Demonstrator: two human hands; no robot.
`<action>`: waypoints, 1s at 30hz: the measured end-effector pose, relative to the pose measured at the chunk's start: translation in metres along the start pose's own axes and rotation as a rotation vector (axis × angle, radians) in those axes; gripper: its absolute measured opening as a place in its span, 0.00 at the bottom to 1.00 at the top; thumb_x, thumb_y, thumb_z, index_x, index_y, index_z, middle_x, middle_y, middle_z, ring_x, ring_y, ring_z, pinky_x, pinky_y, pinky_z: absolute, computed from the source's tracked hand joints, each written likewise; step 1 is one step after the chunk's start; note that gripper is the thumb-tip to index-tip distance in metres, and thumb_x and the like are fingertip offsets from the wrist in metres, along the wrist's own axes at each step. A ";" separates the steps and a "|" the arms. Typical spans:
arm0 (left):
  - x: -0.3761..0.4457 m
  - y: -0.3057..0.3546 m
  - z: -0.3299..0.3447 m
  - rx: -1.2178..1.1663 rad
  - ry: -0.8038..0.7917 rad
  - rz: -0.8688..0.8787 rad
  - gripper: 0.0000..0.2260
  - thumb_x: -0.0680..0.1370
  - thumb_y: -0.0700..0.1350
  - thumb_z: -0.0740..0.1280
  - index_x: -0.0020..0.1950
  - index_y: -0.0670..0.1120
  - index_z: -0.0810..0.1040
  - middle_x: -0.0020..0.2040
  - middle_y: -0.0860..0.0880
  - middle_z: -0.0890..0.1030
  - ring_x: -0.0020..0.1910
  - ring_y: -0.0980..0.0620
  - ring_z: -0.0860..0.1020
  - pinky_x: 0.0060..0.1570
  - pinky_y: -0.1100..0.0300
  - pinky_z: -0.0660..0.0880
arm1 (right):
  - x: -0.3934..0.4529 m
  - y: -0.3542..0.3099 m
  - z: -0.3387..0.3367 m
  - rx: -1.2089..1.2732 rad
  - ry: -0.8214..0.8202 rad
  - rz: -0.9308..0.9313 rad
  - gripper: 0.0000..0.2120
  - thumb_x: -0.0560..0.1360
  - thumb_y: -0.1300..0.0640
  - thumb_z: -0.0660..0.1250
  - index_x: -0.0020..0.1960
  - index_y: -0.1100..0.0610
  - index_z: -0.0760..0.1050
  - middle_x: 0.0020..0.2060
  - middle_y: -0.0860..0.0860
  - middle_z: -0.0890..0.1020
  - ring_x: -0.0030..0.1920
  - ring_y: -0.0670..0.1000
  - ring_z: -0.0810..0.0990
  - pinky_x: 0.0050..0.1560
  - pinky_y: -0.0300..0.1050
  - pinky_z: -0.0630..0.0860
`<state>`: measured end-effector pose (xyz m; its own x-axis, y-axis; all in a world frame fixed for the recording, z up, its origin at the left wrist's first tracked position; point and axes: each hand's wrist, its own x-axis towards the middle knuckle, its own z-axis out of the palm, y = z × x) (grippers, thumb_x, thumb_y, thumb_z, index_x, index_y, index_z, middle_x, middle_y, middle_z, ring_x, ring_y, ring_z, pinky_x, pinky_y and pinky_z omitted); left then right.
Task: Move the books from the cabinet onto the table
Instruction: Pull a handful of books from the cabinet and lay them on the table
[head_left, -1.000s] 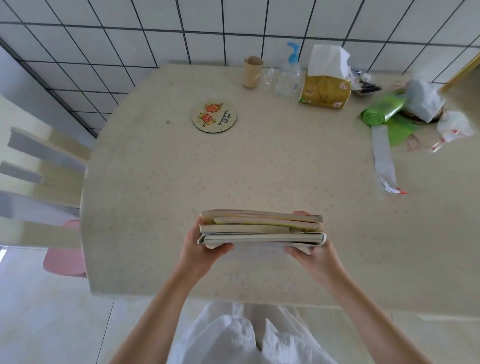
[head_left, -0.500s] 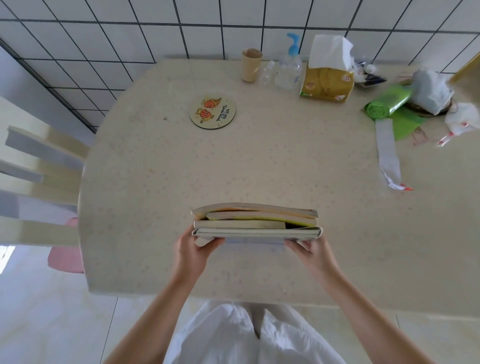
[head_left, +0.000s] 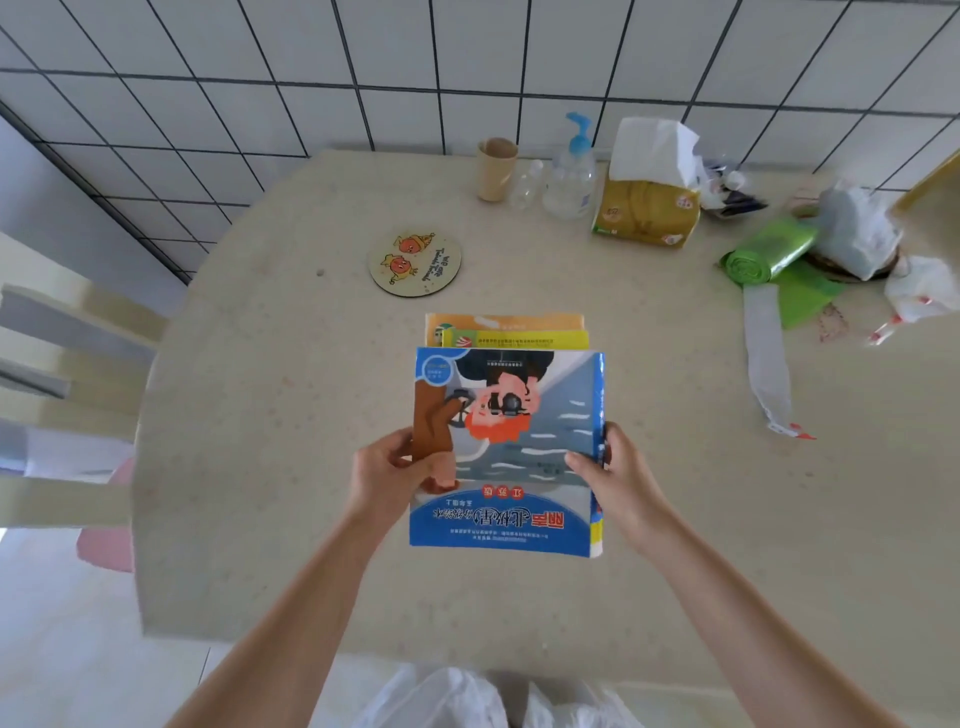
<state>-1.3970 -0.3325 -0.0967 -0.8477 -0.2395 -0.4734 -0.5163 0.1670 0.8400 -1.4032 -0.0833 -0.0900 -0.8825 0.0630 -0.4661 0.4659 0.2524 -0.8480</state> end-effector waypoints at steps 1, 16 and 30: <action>0.006 0.002 0.004 -0.003 -0.002 -0.055 0.07 0.72 0.39 0.74 0.48 0.47 0.82 0.43 0.50 0.85 0.36 0.52 0.84 0.33 0.60 0.81 | 0.008 -0.004 -0.001 -0.024 -0.006 0.059 0.10 0.77 0.60 0.65 0.57 0.56 0.69 0.48 0.53 0.80 0.47 0.53 0.82 0.37 0.46 0.78; 0.054 -0.003 0.030 0.111 -0.014 -0.308 0.06 0.73 0.46 0.74 0.46 0.49 0.78 0.45 0.48 0.85 0.40 0.48 0.84 0.43 0.52 0.82 | 0.068 0.007 0.007 0.023 -0.082 0.415 0.14 0.77 0.61 0.67 0.60 0.56 0.68 0.53 0.54 0.80 0.49 0.55 0.81 0.49 0.60 0.81; 0.049 -0.003 0.033 0.326 0.101 -0.237 0.10 0.72 0.52 0.75 0.47 0.49 0.80 0.44 0.51 0.84 0.37 0.54 0.82 0.35 0.60 0.78 | 0.062 0.003 0.003 -0.462 -0.045 0.134 0.15 0.74 0.54 0.68 0.57 0.59 0.73 0.54 0.54 0.80 0.52 0.54 0.78 0.44 0.45 0.72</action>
<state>-1.4411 -0.3137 -0.1313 -0.6929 -0.3981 -0.6012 -0.7211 0.3866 0.5750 -1.4564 -0.0816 -0.1221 -0.8080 0.0852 -0.5829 0.4893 0.6481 -0.5836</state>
